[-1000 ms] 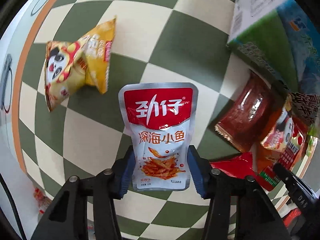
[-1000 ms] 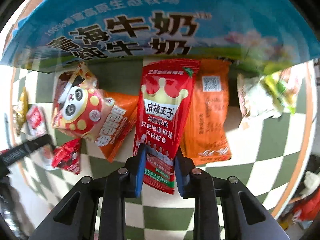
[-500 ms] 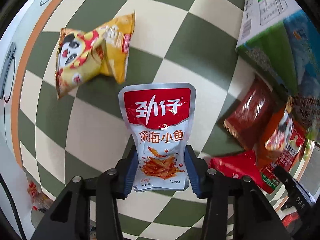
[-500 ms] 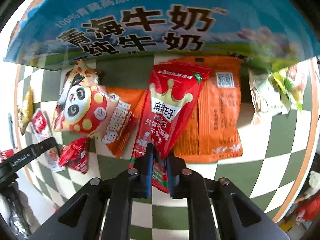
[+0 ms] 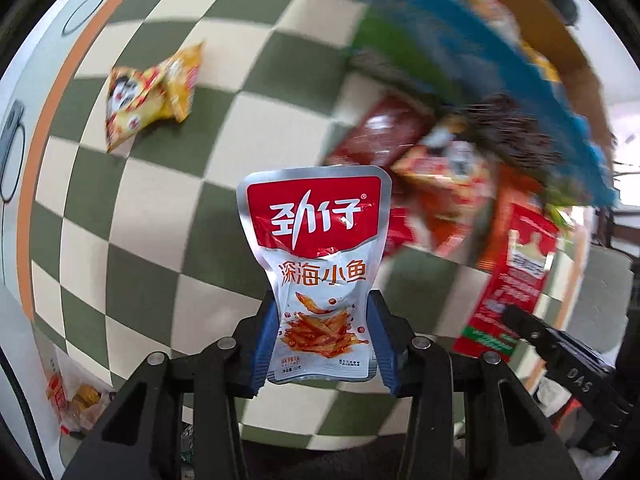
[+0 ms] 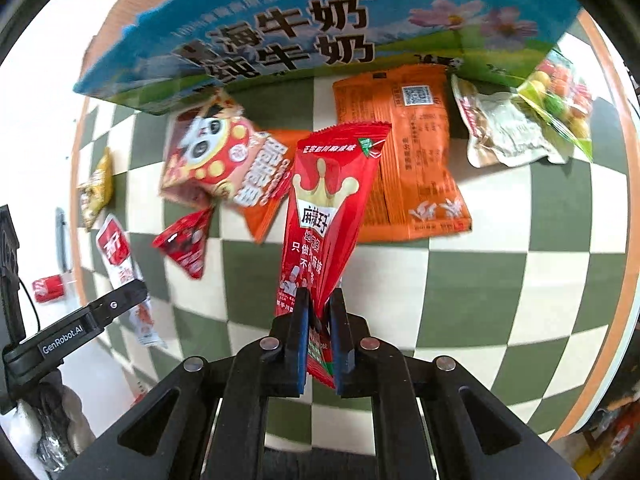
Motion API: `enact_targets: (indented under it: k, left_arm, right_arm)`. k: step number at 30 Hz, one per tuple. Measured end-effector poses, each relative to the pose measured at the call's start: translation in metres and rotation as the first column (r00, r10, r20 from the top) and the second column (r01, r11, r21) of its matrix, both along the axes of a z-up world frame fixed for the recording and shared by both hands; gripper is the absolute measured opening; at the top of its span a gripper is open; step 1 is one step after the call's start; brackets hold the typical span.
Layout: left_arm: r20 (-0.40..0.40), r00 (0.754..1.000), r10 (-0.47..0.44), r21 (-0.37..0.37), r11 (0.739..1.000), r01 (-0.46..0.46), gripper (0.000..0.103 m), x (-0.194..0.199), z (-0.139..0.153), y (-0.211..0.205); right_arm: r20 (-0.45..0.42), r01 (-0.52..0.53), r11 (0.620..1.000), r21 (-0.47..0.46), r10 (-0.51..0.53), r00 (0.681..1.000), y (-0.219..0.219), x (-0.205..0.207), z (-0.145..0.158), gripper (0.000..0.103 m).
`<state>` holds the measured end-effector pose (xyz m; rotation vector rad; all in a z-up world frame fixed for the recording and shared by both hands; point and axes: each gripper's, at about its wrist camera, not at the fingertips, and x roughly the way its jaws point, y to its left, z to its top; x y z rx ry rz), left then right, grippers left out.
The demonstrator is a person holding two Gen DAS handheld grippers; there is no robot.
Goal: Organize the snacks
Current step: 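Carry both held packets over the box and lower them inside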
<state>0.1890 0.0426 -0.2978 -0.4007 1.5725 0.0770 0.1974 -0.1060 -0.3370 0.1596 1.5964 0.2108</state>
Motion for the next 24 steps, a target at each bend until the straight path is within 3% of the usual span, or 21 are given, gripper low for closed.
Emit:
enact_targets:
  k: [7,13,18,24]
  left_arm:
    - [0.121,0.990,-0.079,-0.053,0.995,0.086,0.041,0.035,0.071,-0.028]
    - [0.238,0.963,-0.127,-0.070,0.987,0.148,0.041,0.071,0.125,-0.046]
    - [0.289,0.942,-0.174,-0.042,0.980,0.194,0.041,0.130,0.147,-0.065]
    - [0.235,0.948,-0.213,-0.033,0.973,0.227,0.041,0.201,0.128,-0.073]
  right_arm:
    - [0.048,0.006,0.995,0.102,-0.011,0.999,-0.019,0.002,0.060,0.010]
    - [0.109,0.046,0.975,0.218,-0.071,0.992,-0.045,0.027,0.121,0.010]
    - [0.191,0.069,0.960,0.271,-0.124,0.974,-0.065,0.066,0.165,0.010]
    - [0.258,0.058,0.978,0.202,-0.110,0.960,-0.081,0.130,0.176,0.010]
